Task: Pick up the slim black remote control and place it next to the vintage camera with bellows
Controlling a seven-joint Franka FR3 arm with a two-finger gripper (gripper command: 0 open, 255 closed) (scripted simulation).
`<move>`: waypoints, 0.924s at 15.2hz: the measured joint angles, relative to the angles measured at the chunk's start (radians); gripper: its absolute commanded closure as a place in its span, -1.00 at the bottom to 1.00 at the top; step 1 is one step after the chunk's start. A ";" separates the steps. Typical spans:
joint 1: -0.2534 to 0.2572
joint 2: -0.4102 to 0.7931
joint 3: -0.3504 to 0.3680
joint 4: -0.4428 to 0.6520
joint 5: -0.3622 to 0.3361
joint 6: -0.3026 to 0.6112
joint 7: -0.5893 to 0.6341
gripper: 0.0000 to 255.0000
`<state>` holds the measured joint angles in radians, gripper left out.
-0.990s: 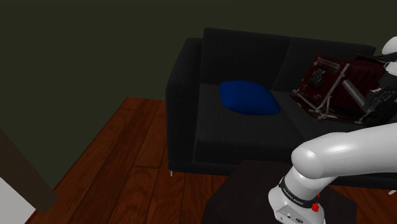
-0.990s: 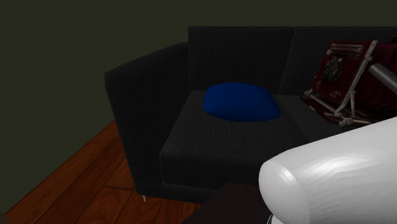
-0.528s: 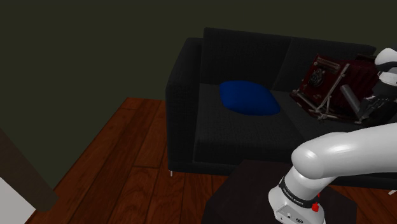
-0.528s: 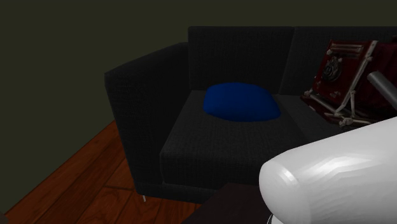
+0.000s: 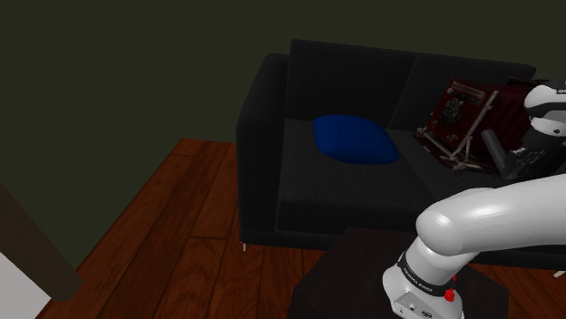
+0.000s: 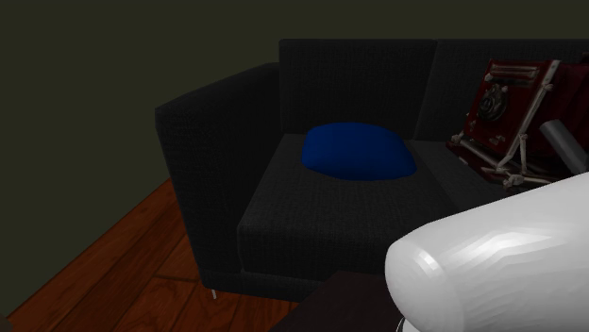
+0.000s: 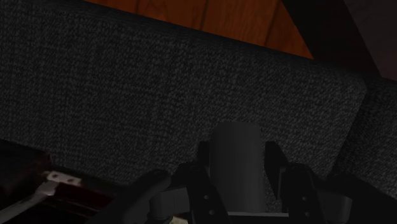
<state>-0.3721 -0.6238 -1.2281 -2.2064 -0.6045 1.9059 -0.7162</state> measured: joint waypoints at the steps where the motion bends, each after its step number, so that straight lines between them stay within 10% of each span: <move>1: 0.002 0.001 -0.009 -0.010 -0.005 0.013 0.002 1.00; 14: 0.092 0.036 -0.181 -0.102 -0.059 0.187 0.021 1.00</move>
<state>-0.2803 -0.5881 -1.4093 -2.3089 -0.6637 2.0926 -0.6956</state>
